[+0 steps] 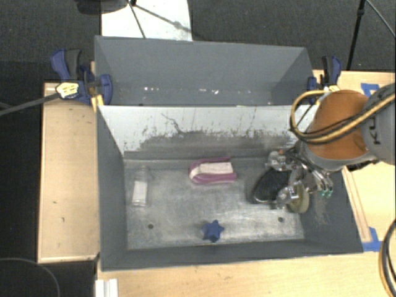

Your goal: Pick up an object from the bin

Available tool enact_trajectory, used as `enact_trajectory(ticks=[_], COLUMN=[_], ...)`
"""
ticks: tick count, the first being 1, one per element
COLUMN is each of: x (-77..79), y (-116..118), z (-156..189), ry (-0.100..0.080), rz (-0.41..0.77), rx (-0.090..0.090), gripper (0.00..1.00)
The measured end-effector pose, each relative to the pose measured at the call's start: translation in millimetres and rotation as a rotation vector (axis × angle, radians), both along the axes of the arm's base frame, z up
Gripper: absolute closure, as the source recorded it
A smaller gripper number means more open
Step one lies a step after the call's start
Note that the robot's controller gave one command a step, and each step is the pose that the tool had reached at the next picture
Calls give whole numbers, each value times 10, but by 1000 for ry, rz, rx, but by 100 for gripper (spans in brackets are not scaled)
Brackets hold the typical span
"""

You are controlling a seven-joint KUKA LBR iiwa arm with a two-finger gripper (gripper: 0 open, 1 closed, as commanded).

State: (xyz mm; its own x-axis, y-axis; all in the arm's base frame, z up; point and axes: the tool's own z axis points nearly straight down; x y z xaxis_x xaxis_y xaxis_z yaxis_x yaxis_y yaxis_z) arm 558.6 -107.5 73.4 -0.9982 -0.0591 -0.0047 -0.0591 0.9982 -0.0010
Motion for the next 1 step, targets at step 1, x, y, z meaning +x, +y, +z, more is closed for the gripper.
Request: enact_trajectory(ticks=[1], x=[23], y=[11], z=[1300], ry=[-5], rz=[-11], rx=[-1], gripper=[100])
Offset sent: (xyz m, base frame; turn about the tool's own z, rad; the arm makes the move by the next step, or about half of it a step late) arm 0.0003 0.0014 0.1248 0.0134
